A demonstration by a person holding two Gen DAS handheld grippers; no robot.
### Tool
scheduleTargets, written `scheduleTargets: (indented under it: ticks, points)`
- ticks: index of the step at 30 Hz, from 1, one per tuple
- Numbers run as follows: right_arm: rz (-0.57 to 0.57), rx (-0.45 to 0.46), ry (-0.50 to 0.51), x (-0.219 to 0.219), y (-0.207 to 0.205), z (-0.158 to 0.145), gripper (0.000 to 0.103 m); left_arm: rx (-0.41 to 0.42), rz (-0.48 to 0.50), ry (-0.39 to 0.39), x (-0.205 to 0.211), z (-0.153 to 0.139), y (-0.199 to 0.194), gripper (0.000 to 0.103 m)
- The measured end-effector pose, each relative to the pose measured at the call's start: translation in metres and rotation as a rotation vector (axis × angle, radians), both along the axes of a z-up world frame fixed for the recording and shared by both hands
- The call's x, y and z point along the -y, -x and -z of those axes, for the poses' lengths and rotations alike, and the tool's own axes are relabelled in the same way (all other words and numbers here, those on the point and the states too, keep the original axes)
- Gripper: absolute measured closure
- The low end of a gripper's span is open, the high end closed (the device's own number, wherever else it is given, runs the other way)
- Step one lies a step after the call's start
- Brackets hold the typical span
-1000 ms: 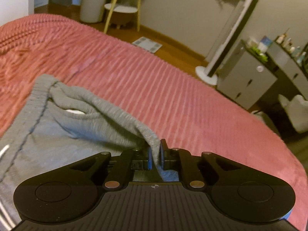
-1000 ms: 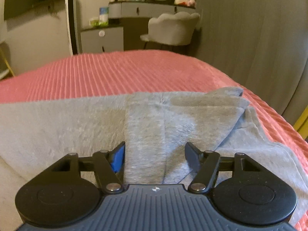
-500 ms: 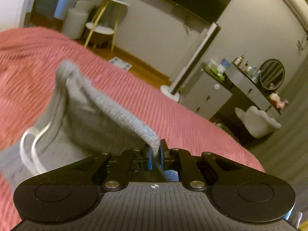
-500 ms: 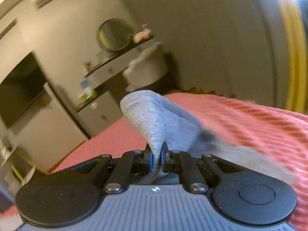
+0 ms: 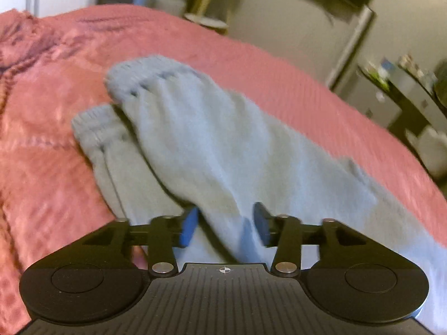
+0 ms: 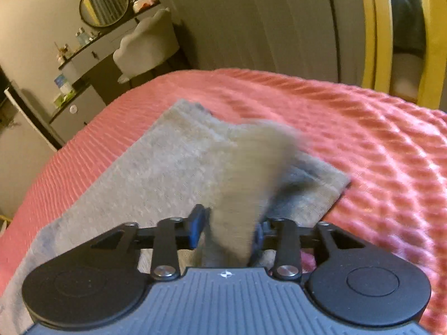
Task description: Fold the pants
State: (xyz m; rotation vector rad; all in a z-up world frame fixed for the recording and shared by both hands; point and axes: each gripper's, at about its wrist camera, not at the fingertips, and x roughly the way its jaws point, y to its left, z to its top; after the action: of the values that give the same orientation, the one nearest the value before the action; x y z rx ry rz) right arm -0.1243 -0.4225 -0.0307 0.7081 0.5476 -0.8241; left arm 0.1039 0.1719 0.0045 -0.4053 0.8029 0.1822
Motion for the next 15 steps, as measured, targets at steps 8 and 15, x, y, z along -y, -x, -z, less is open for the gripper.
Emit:
scheduleTargets:
  ticks: [8, 15]
  points:
    - [-0.098, -0.021, 0.046, -0.006, -0.016, 0.003, 0.020, -0.040, -0.082, 0.070, -0.036, 0.014, -0.027, 0.066]
    - [-0.132, -0.091, 0.106, -0.019, -0.029, 0.004, 0.017, -0.026, -0.090, 0.102, -0.052, 0.012, -0.017, 0.092]
